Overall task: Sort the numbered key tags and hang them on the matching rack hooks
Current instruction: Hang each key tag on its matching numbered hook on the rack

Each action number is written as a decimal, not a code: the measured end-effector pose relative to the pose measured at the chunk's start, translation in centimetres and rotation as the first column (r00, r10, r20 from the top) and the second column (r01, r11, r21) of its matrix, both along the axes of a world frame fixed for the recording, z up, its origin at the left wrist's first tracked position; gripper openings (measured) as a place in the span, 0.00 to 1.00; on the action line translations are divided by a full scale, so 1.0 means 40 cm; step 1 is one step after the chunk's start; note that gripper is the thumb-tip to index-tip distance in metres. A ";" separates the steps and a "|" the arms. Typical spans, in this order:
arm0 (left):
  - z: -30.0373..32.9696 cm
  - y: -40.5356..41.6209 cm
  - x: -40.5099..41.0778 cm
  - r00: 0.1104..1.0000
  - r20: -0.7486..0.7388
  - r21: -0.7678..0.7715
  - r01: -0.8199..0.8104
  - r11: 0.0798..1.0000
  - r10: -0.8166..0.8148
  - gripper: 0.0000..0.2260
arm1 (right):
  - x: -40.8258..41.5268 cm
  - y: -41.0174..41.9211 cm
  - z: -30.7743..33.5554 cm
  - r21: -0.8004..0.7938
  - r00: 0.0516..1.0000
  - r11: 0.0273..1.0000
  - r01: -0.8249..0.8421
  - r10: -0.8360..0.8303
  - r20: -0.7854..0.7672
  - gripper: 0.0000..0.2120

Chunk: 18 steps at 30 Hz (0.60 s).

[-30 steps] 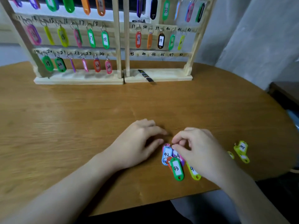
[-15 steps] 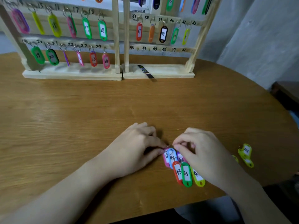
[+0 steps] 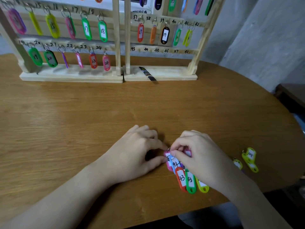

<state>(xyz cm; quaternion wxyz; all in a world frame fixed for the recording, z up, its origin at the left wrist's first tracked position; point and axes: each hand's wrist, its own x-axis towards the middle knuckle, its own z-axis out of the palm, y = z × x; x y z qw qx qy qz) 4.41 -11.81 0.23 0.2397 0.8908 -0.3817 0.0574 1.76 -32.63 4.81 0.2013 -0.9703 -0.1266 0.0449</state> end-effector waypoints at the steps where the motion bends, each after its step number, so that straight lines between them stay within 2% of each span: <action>1: 0.000 -0.001 0.001 1.000 -0.001 -0.001 -0.001 1.000 0.001 0.15 | 0.002 0.001 -0.001 0.000 1.000 1.000 0.000 0.000 0.000 0.06; 14: 0.001 -0.026 0.011 1.000 -0.014 -0.010 -0.006 1.000 0.006 0.12 | -0.006 -0.028 0.027 -0.063 0.991 0.995 -0.079 0.072 -0.116 0.10; 18: 0.002 -0.029 0.014 1.000 -0.013 -0.036 -0.023 0.999 0.022 0.08 | 0.002 -0.021 0.014 -0.040 0.998 0.998 -0.052 0.050 -0.043 0.06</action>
